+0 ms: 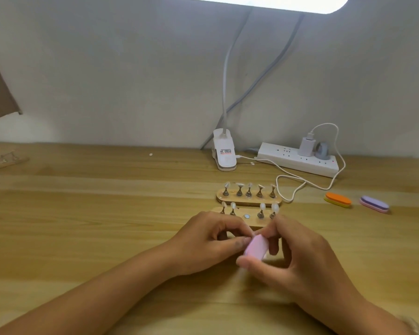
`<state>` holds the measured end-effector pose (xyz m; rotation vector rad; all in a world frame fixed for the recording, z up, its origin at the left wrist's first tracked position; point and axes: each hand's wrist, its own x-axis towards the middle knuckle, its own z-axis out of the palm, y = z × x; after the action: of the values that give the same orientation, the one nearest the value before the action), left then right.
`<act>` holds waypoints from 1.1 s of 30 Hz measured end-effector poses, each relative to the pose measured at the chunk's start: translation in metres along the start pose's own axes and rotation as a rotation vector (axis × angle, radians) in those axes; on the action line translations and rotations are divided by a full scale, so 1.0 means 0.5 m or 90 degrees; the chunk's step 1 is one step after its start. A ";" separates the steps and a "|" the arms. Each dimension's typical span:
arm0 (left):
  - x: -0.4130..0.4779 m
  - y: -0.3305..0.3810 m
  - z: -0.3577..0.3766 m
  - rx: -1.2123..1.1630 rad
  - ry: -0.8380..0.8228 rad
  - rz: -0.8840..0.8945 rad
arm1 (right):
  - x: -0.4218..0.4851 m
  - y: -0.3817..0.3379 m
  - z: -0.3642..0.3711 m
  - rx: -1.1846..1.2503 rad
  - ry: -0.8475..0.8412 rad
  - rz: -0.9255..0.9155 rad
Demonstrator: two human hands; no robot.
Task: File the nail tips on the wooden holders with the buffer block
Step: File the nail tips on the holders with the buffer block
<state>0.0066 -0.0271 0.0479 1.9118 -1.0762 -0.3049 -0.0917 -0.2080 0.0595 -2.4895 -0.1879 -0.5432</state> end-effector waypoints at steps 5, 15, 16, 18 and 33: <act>0.001 -0.001 0.001 0.006 0.019 -0.017 | 0.008 0.009 -0.004 0.069 0.038 0.069; -0.002 0.002 0.004 -0.056 0.031 0.004 | 0.013 0.019 -0.009 0.188 0.116 0.139; -0.001 0.000 0.005 -0.055 0.036 0.004 | 0.009 0.013 -0.006 0.179 0.098 0.110; 0.000 -0.003 0.005 -0.041 0.042 0.005 | 0.001 0.003 0.000 0.117 0.038 0.045; 0.000 -0.003 0.006 0.034 0.010 -0.016 | 0.001 0.008 0.002 0.020 0.003 -0.011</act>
<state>0.0056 -0.0283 0.0453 1.9734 -1.0595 -0.2771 -0.0898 -0.2106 0.0572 -2.4576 -0.2152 -0.5481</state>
